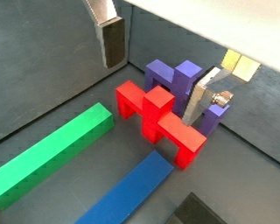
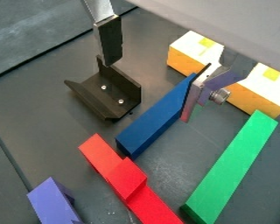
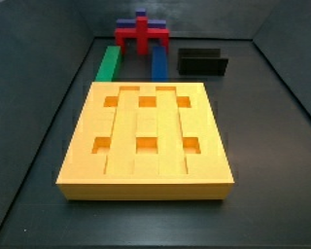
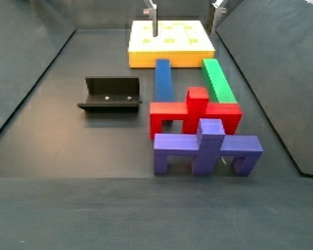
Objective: Pick up the green object. Move up. Move to above the board. Insert the green object.
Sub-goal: Pick up the green object.
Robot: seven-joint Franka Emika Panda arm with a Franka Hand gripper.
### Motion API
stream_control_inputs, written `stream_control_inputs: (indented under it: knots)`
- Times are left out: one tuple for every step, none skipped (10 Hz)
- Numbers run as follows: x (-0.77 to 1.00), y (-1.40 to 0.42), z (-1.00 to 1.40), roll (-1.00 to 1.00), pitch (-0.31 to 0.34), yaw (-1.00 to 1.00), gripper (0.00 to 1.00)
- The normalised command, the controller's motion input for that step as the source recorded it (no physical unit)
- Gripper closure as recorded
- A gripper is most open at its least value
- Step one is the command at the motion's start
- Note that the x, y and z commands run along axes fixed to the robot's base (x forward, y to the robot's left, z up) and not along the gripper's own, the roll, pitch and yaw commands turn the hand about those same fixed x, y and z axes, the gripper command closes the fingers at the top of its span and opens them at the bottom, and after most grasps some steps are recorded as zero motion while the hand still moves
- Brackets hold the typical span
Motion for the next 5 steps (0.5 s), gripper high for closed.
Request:
stream_control_inputs:
  knots:
    - [0.0,-0.01,-0.05,0.0,0.0,0.0,0.0]
    - [-0.17,-0.31,-0.31,-0.09,-0.083,0.0,0.0]
    - [-0.27,-0.88,-0.7,-0.07,-0.046,0.0,0.0]
    - [-0.46,-0.89,-0.81,-0.01,-0.019,0.0,0.0]
    - [-0.69,-0.67,-1.0,0.0,-0.071,0.0,0.0]
